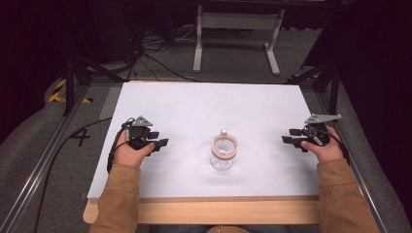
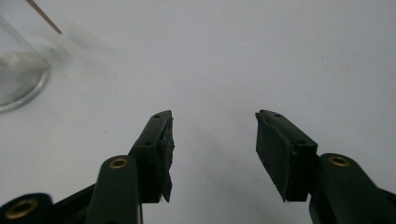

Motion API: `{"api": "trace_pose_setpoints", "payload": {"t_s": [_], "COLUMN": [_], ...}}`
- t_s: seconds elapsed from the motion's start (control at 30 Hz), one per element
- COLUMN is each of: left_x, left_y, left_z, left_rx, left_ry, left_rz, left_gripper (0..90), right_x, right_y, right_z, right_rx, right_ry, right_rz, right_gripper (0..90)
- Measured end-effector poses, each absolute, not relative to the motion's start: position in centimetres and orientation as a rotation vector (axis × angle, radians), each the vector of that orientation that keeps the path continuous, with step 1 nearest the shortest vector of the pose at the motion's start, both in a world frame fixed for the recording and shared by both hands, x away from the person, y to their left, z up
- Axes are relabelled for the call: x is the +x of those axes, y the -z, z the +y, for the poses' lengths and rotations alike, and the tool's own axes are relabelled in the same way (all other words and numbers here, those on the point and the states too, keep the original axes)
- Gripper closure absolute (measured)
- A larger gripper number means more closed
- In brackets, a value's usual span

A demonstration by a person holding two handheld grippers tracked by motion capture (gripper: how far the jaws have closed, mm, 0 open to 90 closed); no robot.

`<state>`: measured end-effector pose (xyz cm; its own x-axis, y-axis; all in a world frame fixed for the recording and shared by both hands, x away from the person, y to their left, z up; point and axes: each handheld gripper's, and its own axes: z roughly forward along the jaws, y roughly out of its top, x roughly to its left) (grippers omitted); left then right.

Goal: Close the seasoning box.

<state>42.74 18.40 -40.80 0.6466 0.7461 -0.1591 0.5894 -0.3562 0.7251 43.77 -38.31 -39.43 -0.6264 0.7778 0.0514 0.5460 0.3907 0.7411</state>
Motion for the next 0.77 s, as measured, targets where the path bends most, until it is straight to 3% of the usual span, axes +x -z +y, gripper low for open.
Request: {"api": "trace_pose_setpoints", "payload": {"t_s": [0.33,0.77], "left_x": [43.4,43.2], "left_y": [43.4,43.1], "left_z": [19.3,19.1], "left_rx": [2.12,2.118], "left_ry": [-0.225,-0.228], "left_rz": [1.036,1.037], "left_gripper": [43.9,41.7], "right_x": [44.5,44.5], "right_y": [41.5,41.7], "right_z": [-38.6,-38.6], "right_rx": [1.113,1.113], "right_ry": [-1.058,-1.073], "right_rz": [2.371,2.359], "right_gripper": [45.1,44.2]}}
